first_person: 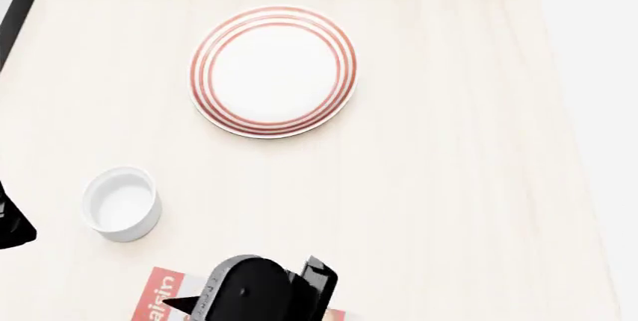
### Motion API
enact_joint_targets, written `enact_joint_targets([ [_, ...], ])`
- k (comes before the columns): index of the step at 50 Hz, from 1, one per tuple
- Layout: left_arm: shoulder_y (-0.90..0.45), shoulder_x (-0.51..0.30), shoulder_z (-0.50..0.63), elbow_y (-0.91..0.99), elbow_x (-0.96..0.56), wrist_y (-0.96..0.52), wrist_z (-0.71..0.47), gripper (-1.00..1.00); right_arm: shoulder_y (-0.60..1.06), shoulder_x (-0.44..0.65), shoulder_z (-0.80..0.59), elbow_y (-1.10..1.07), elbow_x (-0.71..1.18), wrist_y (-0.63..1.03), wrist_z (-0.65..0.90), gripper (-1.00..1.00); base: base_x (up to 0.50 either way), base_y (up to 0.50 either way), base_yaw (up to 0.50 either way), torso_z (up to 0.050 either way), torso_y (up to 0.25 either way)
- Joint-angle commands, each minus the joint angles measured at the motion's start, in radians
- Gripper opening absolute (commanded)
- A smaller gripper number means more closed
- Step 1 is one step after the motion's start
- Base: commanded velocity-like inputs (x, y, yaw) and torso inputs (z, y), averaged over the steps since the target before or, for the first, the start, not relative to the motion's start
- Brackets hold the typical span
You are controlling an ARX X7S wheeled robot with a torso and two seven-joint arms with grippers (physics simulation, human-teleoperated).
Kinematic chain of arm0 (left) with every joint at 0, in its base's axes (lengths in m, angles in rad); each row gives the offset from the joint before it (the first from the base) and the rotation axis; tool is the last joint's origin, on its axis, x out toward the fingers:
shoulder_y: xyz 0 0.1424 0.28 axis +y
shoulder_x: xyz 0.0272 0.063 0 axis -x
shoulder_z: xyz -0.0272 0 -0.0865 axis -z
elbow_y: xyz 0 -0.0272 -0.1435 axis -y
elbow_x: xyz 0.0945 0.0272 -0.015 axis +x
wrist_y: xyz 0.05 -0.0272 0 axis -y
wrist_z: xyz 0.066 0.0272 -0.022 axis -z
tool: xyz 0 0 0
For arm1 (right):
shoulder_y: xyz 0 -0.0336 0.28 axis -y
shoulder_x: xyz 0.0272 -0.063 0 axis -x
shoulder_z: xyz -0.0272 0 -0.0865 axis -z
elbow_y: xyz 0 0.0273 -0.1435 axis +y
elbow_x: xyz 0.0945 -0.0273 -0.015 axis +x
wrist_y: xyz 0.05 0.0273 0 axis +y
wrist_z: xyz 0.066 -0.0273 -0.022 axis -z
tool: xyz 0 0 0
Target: Pick the akita bowl on the cookies box and place it on the plate.
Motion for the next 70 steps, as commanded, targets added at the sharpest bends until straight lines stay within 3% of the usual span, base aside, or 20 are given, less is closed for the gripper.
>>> enact_joint_targets([
  [1, 0.006, -0.003, 0.000, 0.003, -0.005, 0.002, -0.001, 1.00, 0.119, -0.002, -0.133, 0.014, 0.222, 0.021, 0.129, 1.00, 0.00, 0.00, 0.00, 0.000, 0.000],
  [18, 0.012, -0.004, 0.007, -0.007, -0.005, 0.015, 0.002, 1.00, 0.212, -0.048, -0.344, 0.042, 0.313, 0.067, 0.227, 1.00, 0.00, 0.00, 0.00, 0.000, 0.000],
  [44, 0.018, -0.008, 0.013, -0.008, -0.012, 0.022, 0.000, 1.00, 0.251, -0.126, -0.432, 0.124, 0.209, 0.158, 0.114, 1.00, 0.00, 0.00, 0.00, 0.000, 0.000],
  [63, 0.018, -0.012, 0.007, -0.003, -0.028, 0.018, -0.004, 1.00, 0.204, -0.124, -0.452, 0.100, -0.040, 0.211, -0.089, 1.00, 0.00, 0.00, 0.00, 0.000, 0.000],
  [70, 0.019, -0.013, 0.006, -0.005, -0.032, 0.020, -0.005, 1.00, 0.215, -0.123, -0.513, 0.122, -0.083, 0.210, -0.082, 1.00, 0.00, 0.00, 0.00, 0.000, 0.000],
])
